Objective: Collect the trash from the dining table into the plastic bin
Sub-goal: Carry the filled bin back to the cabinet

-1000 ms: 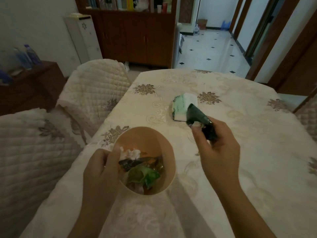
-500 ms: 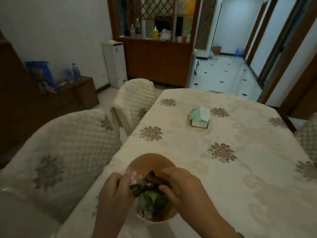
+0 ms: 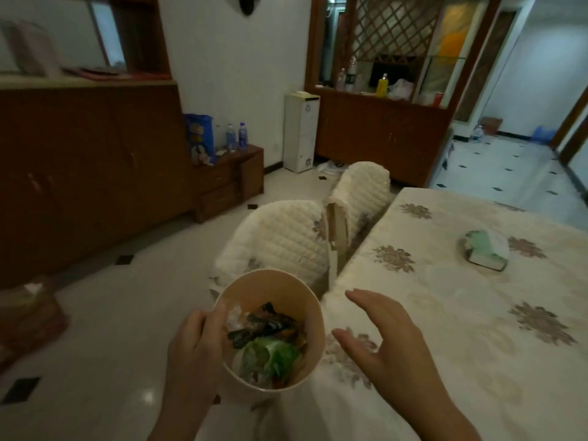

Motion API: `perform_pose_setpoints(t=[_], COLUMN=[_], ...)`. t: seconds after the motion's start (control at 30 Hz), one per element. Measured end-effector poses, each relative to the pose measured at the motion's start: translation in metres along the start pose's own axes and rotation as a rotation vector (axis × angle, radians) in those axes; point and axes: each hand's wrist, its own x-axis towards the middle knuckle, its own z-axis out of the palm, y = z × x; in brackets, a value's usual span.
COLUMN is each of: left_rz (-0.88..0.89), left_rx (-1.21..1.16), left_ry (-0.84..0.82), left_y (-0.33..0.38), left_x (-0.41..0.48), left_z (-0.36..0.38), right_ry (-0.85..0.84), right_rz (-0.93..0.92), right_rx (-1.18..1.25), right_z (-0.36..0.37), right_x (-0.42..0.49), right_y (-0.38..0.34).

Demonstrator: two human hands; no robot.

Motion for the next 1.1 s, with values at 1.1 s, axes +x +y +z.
perform_pose_setpoints(t=[1.1], left_rz=[-0.082], left_rx=[-0.002], left_ry=[0.488], left_y=[-0.045], left_x=[0.54], left_z=[-0.264], right_ry=[-0.19], right_rz=[-0.194], right_rx=[0.081], right_z=[0.4], right_x=[0.441], right_y=[-0.231])
